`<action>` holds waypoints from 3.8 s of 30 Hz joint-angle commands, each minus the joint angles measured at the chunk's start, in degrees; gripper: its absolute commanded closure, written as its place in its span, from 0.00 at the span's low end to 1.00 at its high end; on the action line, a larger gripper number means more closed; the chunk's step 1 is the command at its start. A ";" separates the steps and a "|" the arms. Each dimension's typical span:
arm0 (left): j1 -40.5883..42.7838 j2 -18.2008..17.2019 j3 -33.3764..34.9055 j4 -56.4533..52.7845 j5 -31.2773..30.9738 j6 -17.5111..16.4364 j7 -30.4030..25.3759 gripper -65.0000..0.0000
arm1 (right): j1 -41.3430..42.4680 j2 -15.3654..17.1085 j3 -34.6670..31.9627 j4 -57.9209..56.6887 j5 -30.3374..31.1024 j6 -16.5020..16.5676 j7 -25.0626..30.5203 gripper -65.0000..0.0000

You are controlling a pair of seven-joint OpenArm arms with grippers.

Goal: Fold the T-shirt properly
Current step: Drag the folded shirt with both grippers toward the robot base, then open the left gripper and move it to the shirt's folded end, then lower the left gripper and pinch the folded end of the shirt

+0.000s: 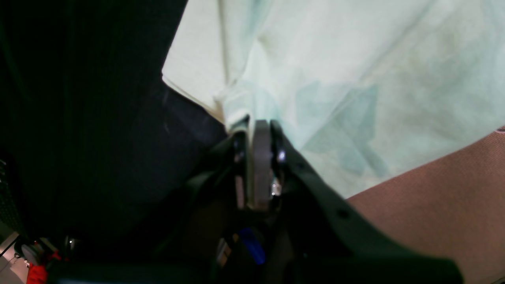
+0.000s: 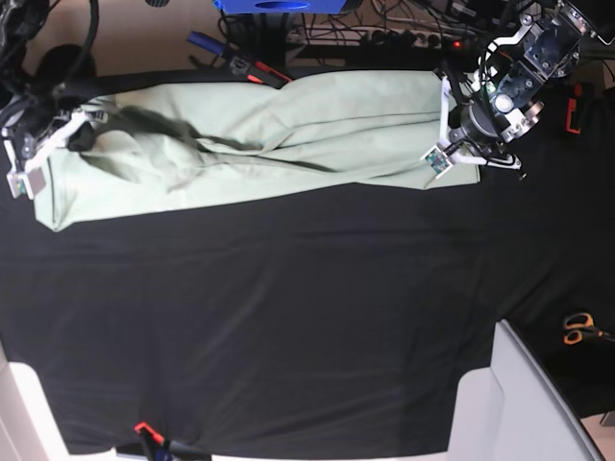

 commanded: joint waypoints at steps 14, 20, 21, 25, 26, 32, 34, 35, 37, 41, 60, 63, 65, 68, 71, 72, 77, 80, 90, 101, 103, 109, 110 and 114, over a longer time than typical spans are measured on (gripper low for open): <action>-0.29 -2.45 2.48 0.86 0.76 0.40 -0.05 1.00 | 2.93 1.61 -2.71 -6.00 0.53 0.01 3.39 0.82; -0.64 -2.45 2.21 0.68 0.76 0.66 -0.05 1.00 | 2.93 1.52 -2.62 -5.92 0.62 0.01 3.39 0.60; -0.73 -2.45 2.12 0.68 0.76 0.66 -0.05 1.00 | 2.93 1.52 -2.62 -5.92 0.62 0.01 3.57 0.60; -0.47 -2.45 -2.27 1.03 0.76 0.66 -0.05 0.83 | 2.93 1.78 -2.54 -5.57 0.62 0.01 3.83 0.59; -0.38 -2.45 -3.15 1.56 0.76 0.66 -0.05 0.77 | 2.93 1.78 -2.62 -5.57 0.62 0.01 4.45 0.59; 1.12 -4.03 -5.52 7.98 0.76 0.57 -0.05 0.48 | 2.57 1.78 -2.98 -3.90 0.53 0.01 6.47 0.51; 1.82 -4.03 -6.75 9.83 0.76 0.66 -0.05 0.42 | 2.66 1.78 -2.71 -3.90 0.53 0.01 6.73 0.47; 1.99 -3.94 -7.55 10.35 0.76 0.66 -0.05 0.41 | 2.66 1.87 -2.62 -3.72 0.53 0.01 6.91 0.47; 3.05 -3.94 -9.66 10.71 0.67 0.66 -0.05 0.41 | 2.57 1.87 -0.95 -2.31 0.53 0.01 6.91 0.47; 6.65 -2.36 -16.69 11.94 0.15 0.49 -0.05 0.41 | 2.13 1.43 3.79 3.23 0.53 0.10 6.91 0.47; 21.25 14.61 -14.31 13.61 0.76 0.31 -22.47 1.00 | -5.07 1.52 3.79 7.27 0.62 13.11 10.95 0.47; 21.07 14.78 -13.44 12.02 0.15 0.40 -22.47 1.00 | -6.13 1.70 3.71 7.27 0.53 13.29 11.39 0.47; 20.98 14.96 -13.70 10.44 0.15 0.57 -22.64 1.00 | -6.39 1.78 3.71 7.18 0.53 13.29 11.39 0.47; 20.98 14.96 -13.96 7.80 0.50 0.66 -22.91 1.00 | -6.83 1.78 3.71 7.09 0.53 13.29 11.48 0.47; 21.34 15.49 -17.22 6.05 0.06 0.75 -22.99 1.00 | -6.92 1.78 3.71 5.78 0.53 13.29 11.48 0.47; 21.42 16.02 -18.62 5.87 0.06 0.75 -22.99 1.00 | -6.92 1.78 3.71 5.16 0.53 13.29 11.48 0.47; 23.09 18.21 -27.50 6.93 0.15 0.49 -24.40 1.00 | -6.92 1.78 3.71 3.84 0.44 13.38 11.57 0.47; 23.53 19.62 -31.19 6.93 0.06 0.49 -25.90 1.00 | -6.92 1.78 3.71 3.84 0.44 13.38 11.57 0.47; 25.82 24.81 -43.77 5.87 0.06 0.49 -26.25 0.72 | -6.66 1.87 3.71 3.75 0.44 13.38 11.57 0.47; 23.71 25.42 -42.89 5.08 0.06 -1.27 -26.33 0.73 | -6.39 1.87 3.71 3.75 0.44 13.38 11.57 0.47; 24.68 25.60 -41.13 7.28 0.06 -2.85 -26.33 0.93 | -6.39 1.87 3.71 3.75 0.44 13.38 11.57 0.47; 21.34 29.38 -38.93 6.49 0.06 -3.29 -26.25 1.00 | -4.72 2.05 2.21 2.87 -0.70 13.38 11.57 0.47; 21.25 29.91 -38.93 5.78 0.06 -3.29 -26.16 1.00 | -3.93 2.49 1.07 2.26 -2.54 13.38 11.57 0.47; 21.51 30.08 -39.11 4.64 0.67 -3.29 -26.16 1.00 | -0.33 2.75 -2.98 -3.28 -13.97 13.38 17.98 0.46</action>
